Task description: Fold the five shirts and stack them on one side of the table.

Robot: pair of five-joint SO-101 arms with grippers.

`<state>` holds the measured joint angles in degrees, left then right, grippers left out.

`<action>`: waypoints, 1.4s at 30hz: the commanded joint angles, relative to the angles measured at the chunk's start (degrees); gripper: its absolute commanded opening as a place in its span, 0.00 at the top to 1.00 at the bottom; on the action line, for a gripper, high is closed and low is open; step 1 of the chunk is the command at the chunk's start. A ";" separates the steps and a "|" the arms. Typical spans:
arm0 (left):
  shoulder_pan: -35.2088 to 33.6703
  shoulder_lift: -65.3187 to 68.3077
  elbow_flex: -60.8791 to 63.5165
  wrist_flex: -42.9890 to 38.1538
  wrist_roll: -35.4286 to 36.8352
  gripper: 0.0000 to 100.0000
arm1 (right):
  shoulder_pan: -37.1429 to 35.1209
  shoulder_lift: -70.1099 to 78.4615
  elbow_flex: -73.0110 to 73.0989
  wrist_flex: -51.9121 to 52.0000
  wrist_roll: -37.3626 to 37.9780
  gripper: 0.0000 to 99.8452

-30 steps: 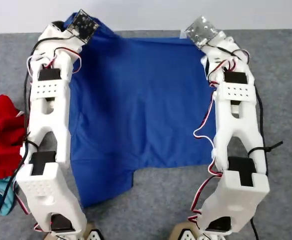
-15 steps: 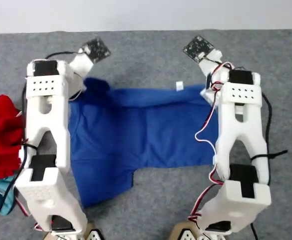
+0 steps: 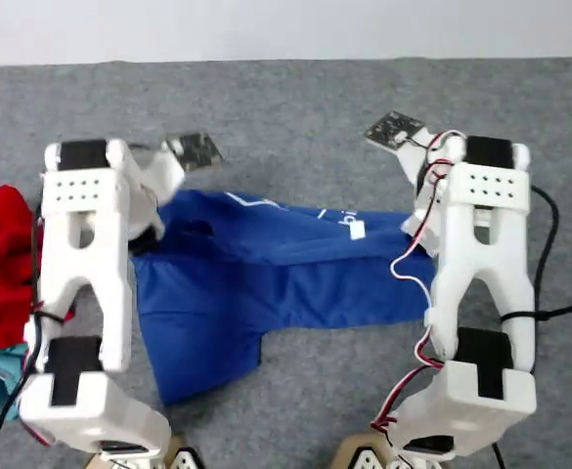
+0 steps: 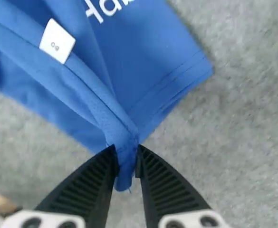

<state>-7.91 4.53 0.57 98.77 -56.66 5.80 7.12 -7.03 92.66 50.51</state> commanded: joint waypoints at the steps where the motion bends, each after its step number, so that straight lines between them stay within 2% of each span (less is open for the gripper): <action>1: 0.00 -7.82 10.07 1.85 -4.04 0.99 | 3.38 0.57 -1.49 1.80 3.25 0.99; 10: -0.18 -15.30 23.87 1.76 -8.00 0.99 | 4.88 2.51 2.81 1.19 5.63 0.99; 25: -0.18 -15.30 27.30 1.58 -9.67 0.99 | 3.65 2.68 2.99 1.71 6.33 0.99; 29: -0.35 -15.56 27.30 1.67 -9.67 0.93 | 3.56 2.07 2.73 2.24 6.33 0.99; 31: -1.14 -15.74 26.95 1.67 -9.58 0.89 | 3.56 2.07 2.11 4.44 6.42 0.96; 37: -4.66 -15.82 24.84 1.67 -9.58 0.88 | 5.05 1.27 -1.76 10.15 6.33 0.73; 42: -6.86 -15.82 20.70 1.76 -9.58 0.88 | 4.70 -3.47 -1.85 10.07 6.33 0.70</action>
<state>-13.63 -9.10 24.84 98.77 -65.89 10.11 8.53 -5.89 100.31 56.40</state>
